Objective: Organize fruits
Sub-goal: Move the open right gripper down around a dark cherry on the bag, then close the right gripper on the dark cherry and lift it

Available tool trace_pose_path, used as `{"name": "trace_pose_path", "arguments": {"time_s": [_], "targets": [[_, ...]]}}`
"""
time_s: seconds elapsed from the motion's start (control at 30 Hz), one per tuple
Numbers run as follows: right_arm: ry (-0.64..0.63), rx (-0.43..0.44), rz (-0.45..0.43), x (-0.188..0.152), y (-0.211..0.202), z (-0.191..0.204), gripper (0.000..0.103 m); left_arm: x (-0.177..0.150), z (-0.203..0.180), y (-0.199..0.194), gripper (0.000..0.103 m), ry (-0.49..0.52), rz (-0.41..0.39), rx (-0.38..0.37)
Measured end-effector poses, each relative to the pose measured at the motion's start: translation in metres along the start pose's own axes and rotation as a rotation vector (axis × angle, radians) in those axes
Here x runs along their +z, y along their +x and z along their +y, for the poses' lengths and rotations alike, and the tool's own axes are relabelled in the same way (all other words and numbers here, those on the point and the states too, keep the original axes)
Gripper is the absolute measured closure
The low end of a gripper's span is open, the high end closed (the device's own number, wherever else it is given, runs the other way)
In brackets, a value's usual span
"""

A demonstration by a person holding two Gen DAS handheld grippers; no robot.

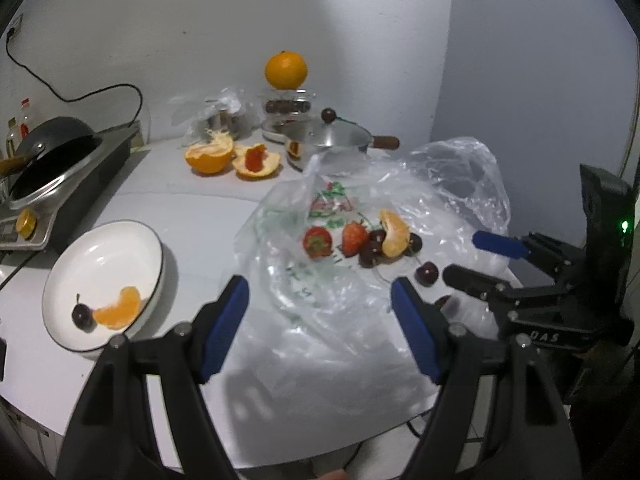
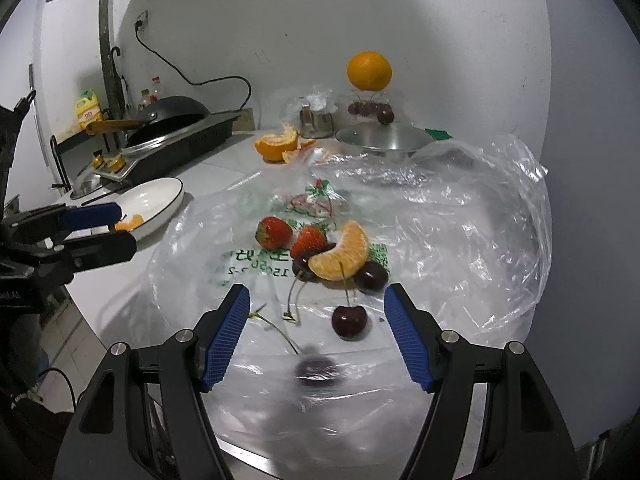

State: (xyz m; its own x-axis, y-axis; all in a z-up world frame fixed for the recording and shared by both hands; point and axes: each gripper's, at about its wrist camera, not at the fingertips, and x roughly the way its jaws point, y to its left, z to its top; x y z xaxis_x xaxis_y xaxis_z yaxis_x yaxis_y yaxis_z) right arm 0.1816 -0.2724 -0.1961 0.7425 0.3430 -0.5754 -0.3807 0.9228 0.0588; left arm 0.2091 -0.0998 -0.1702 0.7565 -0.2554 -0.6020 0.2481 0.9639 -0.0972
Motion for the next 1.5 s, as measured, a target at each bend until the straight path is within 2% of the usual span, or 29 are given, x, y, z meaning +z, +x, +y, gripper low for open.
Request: {"name": "trace_pose_path", "arguments": {"time_s": [0.3,0.37,0.43,0.57,0.7,0.93,1.1,1.27,1.5], "targets": [[0.017,0.001,0.032,-0.006,0.014,-0.019,0.031,0.009,-0.024,0.015,0.028,0.057,0.015,-0.039],[0.022,0.005,0.043,-0.008,0.019,-0.021,0.034,0.01,-0.029,0.019,0.028,0.074,0.019,-0.043],[0.023,0.005,0.054,-0.01,0.024,-0.021,0.043,0.01,-0.033,0.023,0.028,0.087,0.023,-0.048],[0.016,0.004,0.085,-0.012,0.035,-0.022,0.048,0.009,-0.036,0.032,0.028,0.091,0.039,-0.051],[0.016,-0.001,0.117,-0.014,0.045,-0.025,0.058,0.009,-0.036,0.04,0.028,0.092,0.055,-0.049],[0.001,0.001,0.156,-0.017,0.055,-0.023,0.058,0.012,-0.039,0.047,0.028,0.103,0.062,-0.049],[-0.005,-0.005,0.161,-0.016,0.058,-0.023,0.058,0.015,-0.044,0.05,0.028,0.127,0.062,-0.044],[-0.006,0.02,0.167,-0.015,0.06,-0.024,0.074,0.02,-0.051,0.052,0.028,0.153,0.054,-0.041],[0.003,0.035,0.128,-0.009,0.046,-0.03,0.074,0.026,-0.062,0.054,0.028,0.188,0.038,-0.04]]}}
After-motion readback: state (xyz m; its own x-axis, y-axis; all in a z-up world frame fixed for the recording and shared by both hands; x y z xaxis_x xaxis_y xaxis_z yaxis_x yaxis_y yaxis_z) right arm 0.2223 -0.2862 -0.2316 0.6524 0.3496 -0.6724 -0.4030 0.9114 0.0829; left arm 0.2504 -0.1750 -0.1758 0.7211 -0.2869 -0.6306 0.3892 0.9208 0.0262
